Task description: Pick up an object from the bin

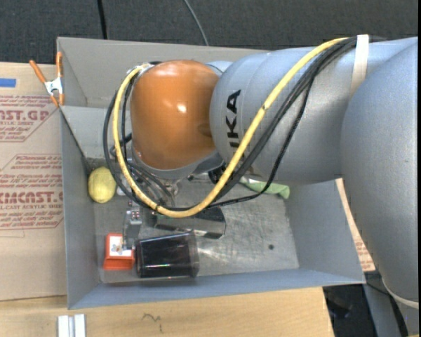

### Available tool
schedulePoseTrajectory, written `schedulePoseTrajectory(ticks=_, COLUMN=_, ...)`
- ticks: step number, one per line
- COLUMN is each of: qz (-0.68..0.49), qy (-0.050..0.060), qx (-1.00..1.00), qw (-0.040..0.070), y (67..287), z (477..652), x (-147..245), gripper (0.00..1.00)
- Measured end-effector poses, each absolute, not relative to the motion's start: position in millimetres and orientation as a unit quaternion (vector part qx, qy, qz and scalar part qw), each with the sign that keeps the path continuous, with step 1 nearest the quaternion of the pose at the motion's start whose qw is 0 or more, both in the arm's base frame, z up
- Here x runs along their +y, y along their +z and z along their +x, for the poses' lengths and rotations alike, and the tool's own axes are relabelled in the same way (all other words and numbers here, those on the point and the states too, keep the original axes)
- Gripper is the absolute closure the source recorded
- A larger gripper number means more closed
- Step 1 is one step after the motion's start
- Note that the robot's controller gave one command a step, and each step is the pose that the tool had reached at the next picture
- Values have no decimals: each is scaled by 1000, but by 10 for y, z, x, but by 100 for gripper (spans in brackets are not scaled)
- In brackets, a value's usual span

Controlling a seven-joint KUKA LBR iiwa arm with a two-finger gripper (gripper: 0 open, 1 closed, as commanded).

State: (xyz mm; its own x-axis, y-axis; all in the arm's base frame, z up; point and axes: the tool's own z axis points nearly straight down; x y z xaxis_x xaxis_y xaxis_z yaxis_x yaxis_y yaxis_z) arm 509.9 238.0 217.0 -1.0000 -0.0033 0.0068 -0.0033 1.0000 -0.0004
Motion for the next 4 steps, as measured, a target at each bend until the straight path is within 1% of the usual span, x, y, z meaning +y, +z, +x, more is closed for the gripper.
schedulePoseTrajectory(ticks=1, qz=0, qy=-1, qx=-1000, qw=0, y=2213, z=5122, x=2366, gripper=100)
schedulePoseTrajectory(ticks=2, qz=0, qy=-1, qx=-1000, qw=0, y=2213, z=5122, x=2366, gripper=100)
schedulePoseTrajectory(ticks=3, qz=62, qy=-1, qx=-998, qw=-2, y=2144, z=5101, x=2360, gripper=100)
schedulePoseTrajectory(ticks=4, qz=218, qy=-1, qx=-976, qw=-1, y=2085, z=5230, x=2050, gripper=100)
